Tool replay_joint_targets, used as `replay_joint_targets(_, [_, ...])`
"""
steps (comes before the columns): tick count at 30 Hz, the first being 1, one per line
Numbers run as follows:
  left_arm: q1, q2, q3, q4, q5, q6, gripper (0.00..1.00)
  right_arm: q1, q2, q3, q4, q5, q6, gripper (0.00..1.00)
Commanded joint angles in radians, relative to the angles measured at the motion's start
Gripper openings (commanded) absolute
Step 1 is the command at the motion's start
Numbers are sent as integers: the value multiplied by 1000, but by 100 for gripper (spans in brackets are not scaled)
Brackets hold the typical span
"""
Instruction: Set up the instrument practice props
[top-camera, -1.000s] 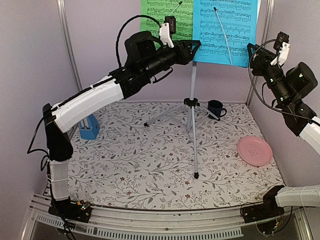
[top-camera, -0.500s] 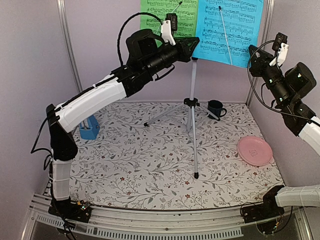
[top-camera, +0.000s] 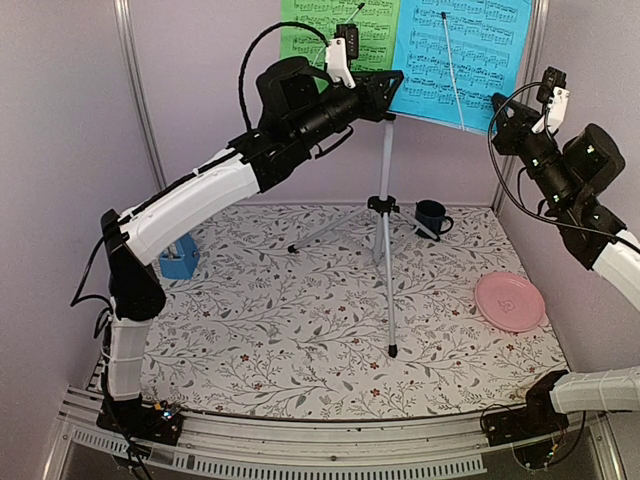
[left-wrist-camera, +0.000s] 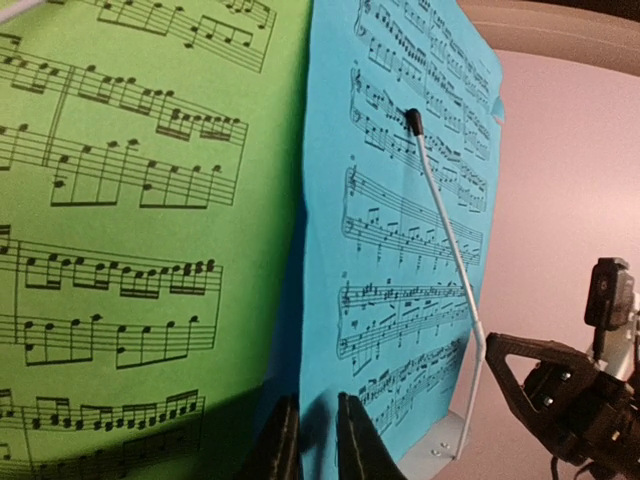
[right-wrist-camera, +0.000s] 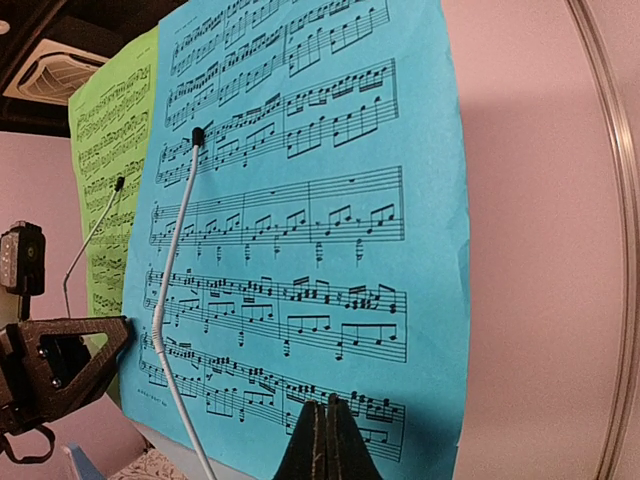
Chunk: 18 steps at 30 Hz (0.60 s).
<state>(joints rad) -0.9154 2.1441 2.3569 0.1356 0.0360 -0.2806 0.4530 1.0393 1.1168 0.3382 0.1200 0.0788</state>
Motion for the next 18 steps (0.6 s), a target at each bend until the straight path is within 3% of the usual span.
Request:
replay_joint_targets(1, [5,-29,-22,5,-13,16,19,-5,-6,2,10,-14,-6,7])
replay_joint_targets(9, [-5,-220,-279,112,-28,48,40,-6,-29,-13,6,-65,-38,38])
replay_joint_targets(18, [6,-424,-616,224,-55,82,74,-6,-58,0,-69,-248,-109,81])
